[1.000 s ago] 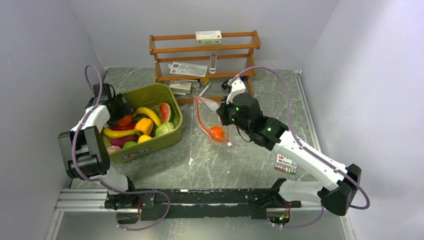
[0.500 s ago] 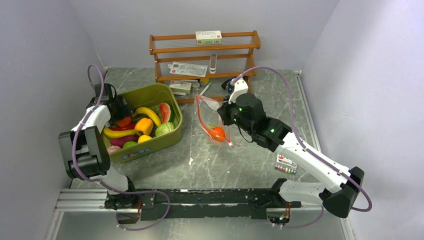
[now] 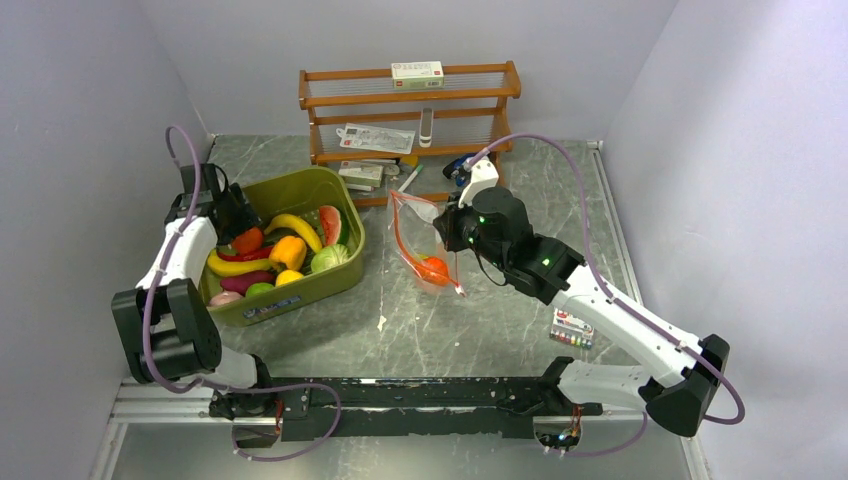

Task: Place the food in the zip-top bag and seal the zipper
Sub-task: Pick up the fake vegetable from the bin.

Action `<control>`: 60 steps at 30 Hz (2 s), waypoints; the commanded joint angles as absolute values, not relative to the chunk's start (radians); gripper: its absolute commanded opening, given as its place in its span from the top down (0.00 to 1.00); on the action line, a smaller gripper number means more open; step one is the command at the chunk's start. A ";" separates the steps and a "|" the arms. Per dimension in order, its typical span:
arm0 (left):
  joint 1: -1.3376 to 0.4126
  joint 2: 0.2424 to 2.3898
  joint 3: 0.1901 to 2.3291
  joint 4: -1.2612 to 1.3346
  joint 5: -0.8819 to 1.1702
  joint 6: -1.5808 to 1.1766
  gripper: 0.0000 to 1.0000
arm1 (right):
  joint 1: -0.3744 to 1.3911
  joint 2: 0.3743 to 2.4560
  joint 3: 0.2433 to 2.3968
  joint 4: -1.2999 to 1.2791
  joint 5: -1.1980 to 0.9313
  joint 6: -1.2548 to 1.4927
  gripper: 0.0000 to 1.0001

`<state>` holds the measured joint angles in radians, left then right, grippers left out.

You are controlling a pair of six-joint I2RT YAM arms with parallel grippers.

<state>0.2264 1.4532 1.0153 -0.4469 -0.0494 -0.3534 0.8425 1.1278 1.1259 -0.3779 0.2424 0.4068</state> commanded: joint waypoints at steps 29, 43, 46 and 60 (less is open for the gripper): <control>0.218 1.510 1.054 -0.491 -0.009 -0.345 0.50 | 0.839 1.108 1.136 -0.356 0.245 0.397 1.00; 0.216 1.202 1.060 -0.571 0.204 -0.321 0.55 | 0.838 1.138 1.145 -0.414 0.268 0.393 1.00; 0.217 1.145 1.051 -0.583 0.297 -0.322 0.56 | 0.838 1.151 1.162 -0.440 0.285 0.396 1.00; 0.158 0.990 1.043 -0.613 0.718 -0.357 0.56 | 0.840 1.221 1.184 -0.448 0.238 0.426 1.00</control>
